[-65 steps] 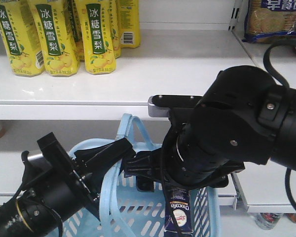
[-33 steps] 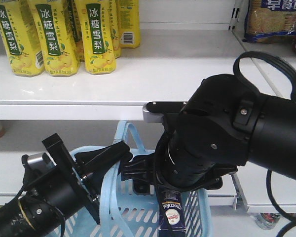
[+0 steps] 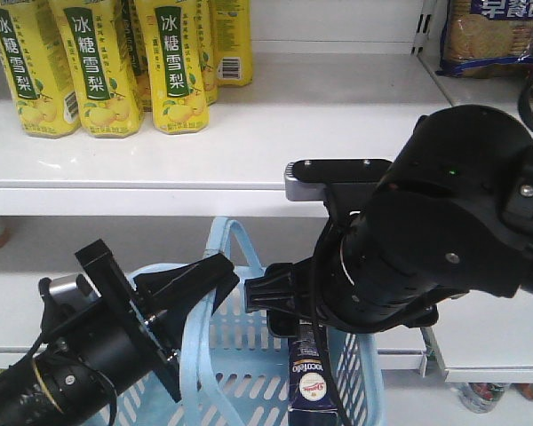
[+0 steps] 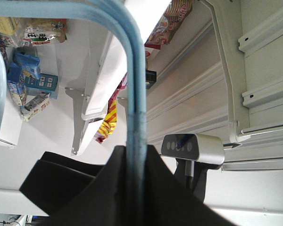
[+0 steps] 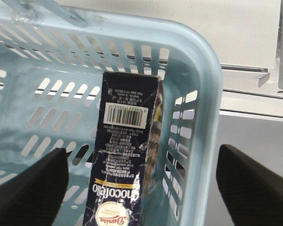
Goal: Left arm holds basket, right arm returns cookies
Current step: 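Reach the right gripper down into the basket over the cookie box, then close the right gripper on the top of the dark blue cookie box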
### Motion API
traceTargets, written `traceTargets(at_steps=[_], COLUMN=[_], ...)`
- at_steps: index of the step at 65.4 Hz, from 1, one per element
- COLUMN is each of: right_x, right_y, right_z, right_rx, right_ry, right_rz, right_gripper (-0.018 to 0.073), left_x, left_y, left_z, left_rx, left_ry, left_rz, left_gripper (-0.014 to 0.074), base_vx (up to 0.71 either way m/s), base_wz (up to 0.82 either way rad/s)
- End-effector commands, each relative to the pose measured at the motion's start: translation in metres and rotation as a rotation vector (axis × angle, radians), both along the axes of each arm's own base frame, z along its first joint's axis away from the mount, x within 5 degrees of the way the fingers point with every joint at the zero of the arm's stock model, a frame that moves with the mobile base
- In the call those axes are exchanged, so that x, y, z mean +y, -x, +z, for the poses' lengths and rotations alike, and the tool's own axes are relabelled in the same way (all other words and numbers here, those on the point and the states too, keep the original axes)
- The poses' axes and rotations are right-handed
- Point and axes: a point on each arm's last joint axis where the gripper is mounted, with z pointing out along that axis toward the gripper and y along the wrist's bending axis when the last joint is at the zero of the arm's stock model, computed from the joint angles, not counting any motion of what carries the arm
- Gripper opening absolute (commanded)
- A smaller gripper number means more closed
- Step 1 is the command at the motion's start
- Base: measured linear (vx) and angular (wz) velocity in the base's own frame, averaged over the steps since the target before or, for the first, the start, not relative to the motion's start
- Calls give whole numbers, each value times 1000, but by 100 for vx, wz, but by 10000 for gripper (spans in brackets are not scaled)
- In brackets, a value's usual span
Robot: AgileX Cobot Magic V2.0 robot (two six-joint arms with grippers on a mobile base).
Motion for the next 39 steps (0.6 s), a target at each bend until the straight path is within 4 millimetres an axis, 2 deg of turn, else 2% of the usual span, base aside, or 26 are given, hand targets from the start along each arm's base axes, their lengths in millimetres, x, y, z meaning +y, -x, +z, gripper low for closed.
traceTargets(at_steps=[1,18,32,39], right_x=[-3,-1,-1,-1], right_y=[2,0,4,5], right_z=[18,17,-9,-14], right_rx=[-66,-83,-23,-7], right_ry=[-46,-39,-19,-21], right_rz=[47,89,100,100], right_gripper=[594,594,594,594], left_x=[7,7,7,7], left_y=[-1,-1,-1,-1], left_z=[37,37,37,37], left_rx=[-186,-186,-186,-186], left_ry=[227,227,227,227], left_rz=[41,41,41,41], left_gripper=[0,0,0,0], base_vx=[0,0,0,0], base_wz=[0,0,0,0])
